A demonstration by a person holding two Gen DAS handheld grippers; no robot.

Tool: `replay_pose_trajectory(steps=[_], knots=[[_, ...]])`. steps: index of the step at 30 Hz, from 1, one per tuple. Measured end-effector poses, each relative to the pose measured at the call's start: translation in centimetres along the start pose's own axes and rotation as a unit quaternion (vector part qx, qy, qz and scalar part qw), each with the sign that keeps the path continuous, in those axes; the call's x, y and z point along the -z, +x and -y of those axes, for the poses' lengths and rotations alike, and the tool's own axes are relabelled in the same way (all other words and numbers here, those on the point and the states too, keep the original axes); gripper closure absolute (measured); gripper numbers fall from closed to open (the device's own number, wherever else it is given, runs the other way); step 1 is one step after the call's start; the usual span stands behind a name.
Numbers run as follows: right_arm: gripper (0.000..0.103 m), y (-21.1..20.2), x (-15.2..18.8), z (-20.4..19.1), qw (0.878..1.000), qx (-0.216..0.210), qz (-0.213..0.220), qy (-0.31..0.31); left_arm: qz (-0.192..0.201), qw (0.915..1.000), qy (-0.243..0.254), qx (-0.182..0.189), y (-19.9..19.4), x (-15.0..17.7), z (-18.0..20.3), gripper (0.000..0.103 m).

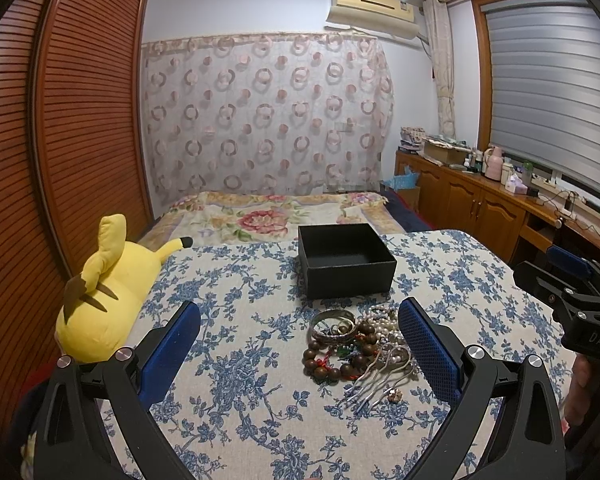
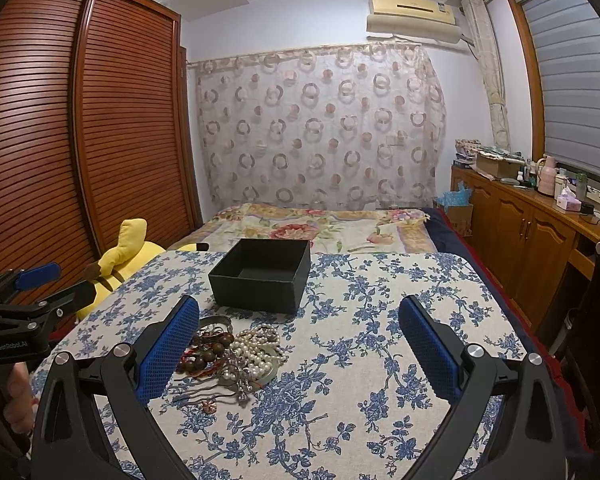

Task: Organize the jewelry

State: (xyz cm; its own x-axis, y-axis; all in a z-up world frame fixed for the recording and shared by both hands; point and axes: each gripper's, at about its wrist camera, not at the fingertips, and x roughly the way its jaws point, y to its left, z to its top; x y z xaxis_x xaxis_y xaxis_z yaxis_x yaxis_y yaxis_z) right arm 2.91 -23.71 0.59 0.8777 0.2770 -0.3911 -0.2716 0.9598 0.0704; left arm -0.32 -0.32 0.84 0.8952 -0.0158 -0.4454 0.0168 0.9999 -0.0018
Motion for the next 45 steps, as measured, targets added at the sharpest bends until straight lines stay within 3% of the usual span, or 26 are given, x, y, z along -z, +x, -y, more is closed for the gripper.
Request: replay_pose_trajectory(steps=[20,32,45], knots=[[0.002,0.1,0.3,0.3,1.000,-0.001,-0.001,0.000,-0.001,1.0000,-0.001,0.001,-0.1,0.0,0.1,0.007],[0.002,1.5,1.2,-0.5,0.999,-0.027,-0.025,-0.013,-0.039,0.9989,-0.009,0.022,2.5,1.4,-1.1,0.007],[0.025,6.0,4.3,-0.6,0.992,-0.065,-0.101,-0.044,-0.097,0.9931,-0.006,0.066,7.2,4.1,-1.7,0.007]])
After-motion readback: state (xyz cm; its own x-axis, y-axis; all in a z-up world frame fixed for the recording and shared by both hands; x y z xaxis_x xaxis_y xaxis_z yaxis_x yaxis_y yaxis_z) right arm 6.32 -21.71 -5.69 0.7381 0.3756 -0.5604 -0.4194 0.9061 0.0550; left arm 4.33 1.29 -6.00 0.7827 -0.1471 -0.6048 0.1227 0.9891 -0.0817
